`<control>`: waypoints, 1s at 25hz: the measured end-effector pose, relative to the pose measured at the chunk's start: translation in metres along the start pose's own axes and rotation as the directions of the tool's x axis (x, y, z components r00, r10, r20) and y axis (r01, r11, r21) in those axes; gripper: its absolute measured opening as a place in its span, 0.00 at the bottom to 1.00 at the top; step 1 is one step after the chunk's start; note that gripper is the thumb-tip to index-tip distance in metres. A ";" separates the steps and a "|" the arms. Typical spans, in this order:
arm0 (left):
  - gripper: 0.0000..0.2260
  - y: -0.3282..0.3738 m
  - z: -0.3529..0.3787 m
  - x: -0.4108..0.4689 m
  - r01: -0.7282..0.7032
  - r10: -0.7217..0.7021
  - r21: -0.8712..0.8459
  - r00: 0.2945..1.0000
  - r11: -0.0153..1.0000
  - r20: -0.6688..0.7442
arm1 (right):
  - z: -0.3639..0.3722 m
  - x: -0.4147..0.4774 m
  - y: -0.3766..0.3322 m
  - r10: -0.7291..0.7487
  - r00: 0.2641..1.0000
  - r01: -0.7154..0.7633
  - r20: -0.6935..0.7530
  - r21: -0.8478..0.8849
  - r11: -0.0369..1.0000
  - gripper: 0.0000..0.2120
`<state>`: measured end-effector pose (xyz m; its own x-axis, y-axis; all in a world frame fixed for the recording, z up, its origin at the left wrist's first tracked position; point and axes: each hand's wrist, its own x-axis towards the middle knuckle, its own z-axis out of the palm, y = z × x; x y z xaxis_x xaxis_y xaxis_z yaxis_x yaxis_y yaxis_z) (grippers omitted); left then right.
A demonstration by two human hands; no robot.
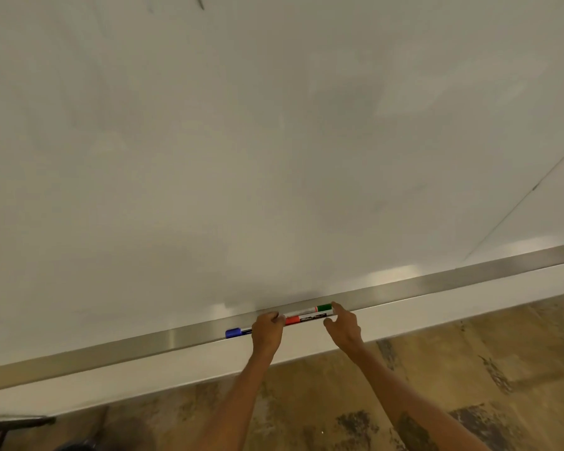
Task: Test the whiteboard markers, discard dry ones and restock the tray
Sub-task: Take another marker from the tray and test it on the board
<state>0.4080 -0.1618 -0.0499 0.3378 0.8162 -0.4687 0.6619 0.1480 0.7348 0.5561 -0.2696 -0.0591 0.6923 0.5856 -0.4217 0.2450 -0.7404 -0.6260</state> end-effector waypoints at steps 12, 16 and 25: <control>0.10 0.017 0.019 0.012 0.059 -0.077 -0.150 0.990 0.987 -0.119 | 0.004 0.023 0.001 -0.045 0.998 0.051 -0.044 0.154 0.987 0.15; 0.05 0.036 0.008 -0.002 -0.004 -0.073 -0.356 0.976 0.934 -0.203 | -0.013 0.003 -0.029 -0.020 0.952 0.146 -0.305 0.396 0.907 0.14; 0.07 0.098 -0.054 -0.053 -0.059 0.128 -0.693 0.991 0.718 0.047 | -0.061 -0.056 -0.126 0.106 0.788 0.447 -0.606 0.682 0.579 0.15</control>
<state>0.4186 -0.1608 0.0732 0.4508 0.8010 -0.3939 -0.0083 0.4450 0.8955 0.5282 -0.2293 0.0834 0.9831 0.1833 -0.0013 -0.0123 0.0585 -0.9982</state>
